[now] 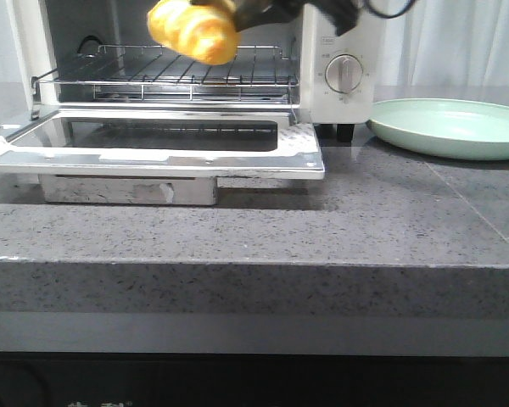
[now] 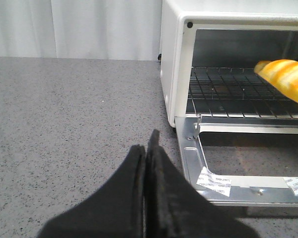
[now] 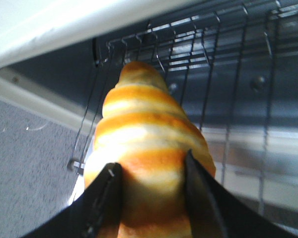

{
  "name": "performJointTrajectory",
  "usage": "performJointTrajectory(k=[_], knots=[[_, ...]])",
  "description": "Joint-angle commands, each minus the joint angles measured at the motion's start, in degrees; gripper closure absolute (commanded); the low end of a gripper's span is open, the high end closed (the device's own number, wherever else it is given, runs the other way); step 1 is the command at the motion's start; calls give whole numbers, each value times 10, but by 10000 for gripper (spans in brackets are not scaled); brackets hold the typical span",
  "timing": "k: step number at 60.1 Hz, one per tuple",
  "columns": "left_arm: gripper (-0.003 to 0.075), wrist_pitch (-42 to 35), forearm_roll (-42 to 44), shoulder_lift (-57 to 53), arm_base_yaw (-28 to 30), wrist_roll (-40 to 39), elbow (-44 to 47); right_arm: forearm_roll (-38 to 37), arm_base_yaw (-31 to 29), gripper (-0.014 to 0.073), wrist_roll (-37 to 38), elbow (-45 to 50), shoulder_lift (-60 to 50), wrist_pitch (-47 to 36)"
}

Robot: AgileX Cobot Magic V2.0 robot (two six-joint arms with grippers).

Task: Put bread in oven
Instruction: 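Lift the croissant with the right gripper and carry it into the oven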

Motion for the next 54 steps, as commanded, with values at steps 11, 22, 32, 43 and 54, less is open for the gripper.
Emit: performJointTrajectory(k=[11,22,32,43,54], knots=[[741,-43,-1,3,2,-4,-15,9,-1,607,-9,-62,28,-68],[741,-43,-1,3,2,-4,-15,9,-1,525,-9,-62,30,-71],[741,-43,-1,3,2,-4,-15,9,-1,291,-9,-62,30,-71],[741,-43,-1,3,2,-4,-15,9,-1,120,-9,-62,30,-72],[741,-43,-1,3,2,-4,-15,9,-1,116,-9,-62,23,-73]])
